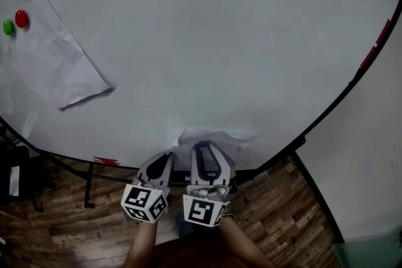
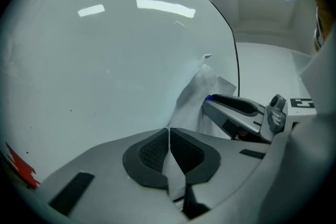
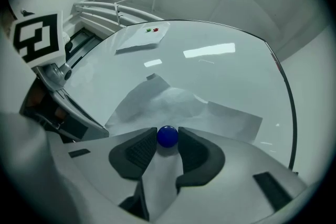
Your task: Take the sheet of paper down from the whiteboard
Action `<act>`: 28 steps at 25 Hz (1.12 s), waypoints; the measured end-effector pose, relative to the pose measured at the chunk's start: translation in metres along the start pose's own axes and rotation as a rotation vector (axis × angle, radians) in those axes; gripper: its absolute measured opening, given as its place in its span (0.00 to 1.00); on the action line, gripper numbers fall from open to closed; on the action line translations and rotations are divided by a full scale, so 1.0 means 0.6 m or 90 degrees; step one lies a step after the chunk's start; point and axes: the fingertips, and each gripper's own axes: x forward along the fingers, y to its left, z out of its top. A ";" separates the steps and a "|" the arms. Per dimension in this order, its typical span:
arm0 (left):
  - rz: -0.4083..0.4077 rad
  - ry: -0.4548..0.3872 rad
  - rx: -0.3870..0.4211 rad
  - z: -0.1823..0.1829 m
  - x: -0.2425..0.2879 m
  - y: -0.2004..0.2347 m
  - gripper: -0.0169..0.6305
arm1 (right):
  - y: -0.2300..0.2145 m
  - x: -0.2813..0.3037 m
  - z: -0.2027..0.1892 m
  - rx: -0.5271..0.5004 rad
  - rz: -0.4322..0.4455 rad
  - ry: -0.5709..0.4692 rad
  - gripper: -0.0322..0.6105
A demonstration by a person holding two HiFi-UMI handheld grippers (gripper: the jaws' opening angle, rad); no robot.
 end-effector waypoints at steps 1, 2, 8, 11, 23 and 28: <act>-0.003 0.001 -0.009 -0.001 0.001 0.001 0.07 | 0.000 0.000 0.000 -0.001 0.000 0.000 0.24; -0.007 0.003 -0.018 -0.003 0.001 0.001 0.07 | 0.000 0.000 0.000 -0.001 0.001 0.000 0.24; -0.013 0.012 -0.033 -0.002 0.003 0.003 0.06 | -0.005 -0.001 0.003 0.033 0.021 -0.001 0.26; -0.019 0.006 -0.064 -0.003 0.004 0.004 0.06 | -0.007 -0.001 0.004 0.045 0.031 -0.001 0.26; -0.045 -0.028 -0.190 0.008 -0.008 0.009 0.06 | 0.001 -0.021 0.016 0.051 0.070 -0.008 0.26; -0.048 -0.048 -0.237 0.013 -0.020 0.016 0.06 | -0.007 -0.024 0.004 0.054 0.063 0.003 0.26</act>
